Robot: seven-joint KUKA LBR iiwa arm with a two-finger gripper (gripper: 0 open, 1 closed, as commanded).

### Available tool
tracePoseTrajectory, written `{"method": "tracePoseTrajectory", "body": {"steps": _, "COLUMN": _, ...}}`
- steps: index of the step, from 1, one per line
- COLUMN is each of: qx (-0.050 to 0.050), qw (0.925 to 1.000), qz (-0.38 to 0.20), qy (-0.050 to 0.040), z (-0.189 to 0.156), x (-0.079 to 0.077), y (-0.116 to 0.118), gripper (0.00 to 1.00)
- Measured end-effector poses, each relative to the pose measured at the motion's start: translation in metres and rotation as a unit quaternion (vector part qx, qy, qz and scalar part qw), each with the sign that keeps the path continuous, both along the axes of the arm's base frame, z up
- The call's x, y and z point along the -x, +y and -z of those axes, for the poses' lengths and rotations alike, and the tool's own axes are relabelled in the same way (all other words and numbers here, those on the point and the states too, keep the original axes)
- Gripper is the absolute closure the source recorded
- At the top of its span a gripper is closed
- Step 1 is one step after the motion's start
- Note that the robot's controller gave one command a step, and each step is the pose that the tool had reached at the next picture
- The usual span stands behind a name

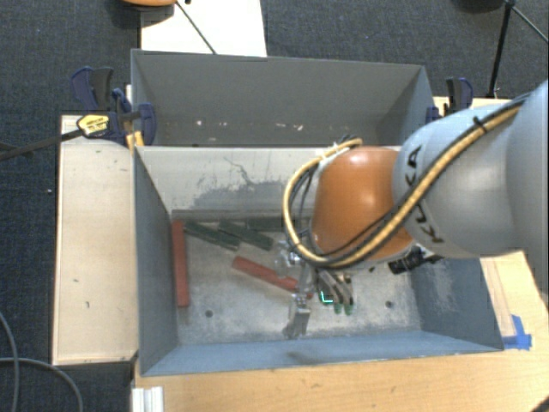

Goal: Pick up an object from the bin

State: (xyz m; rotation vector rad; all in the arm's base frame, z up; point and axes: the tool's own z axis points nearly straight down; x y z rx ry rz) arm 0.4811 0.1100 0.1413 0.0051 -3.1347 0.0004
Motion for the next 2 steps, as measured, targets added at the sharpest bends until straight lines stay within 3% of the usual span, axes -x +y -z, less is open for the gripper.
{"method": "tracePoseTrajectory", "body": {"steps": 1, "qx": -0.001, "qw": 1.0, "qz": 0.002, "qy": -0.004, "z": -0.004, "x": -0.002, "y": -0.001, "gripper": 0.0}}
{"method": "tracePoseTrajectory", "body": {"steps": 2, "qx": -0.001, "qw": 0.9999, "qz": 0.008, "qy": -0.0082, "z": 0.057, "x": -0.043, "y": -0.008, "gripper": 0.0}}
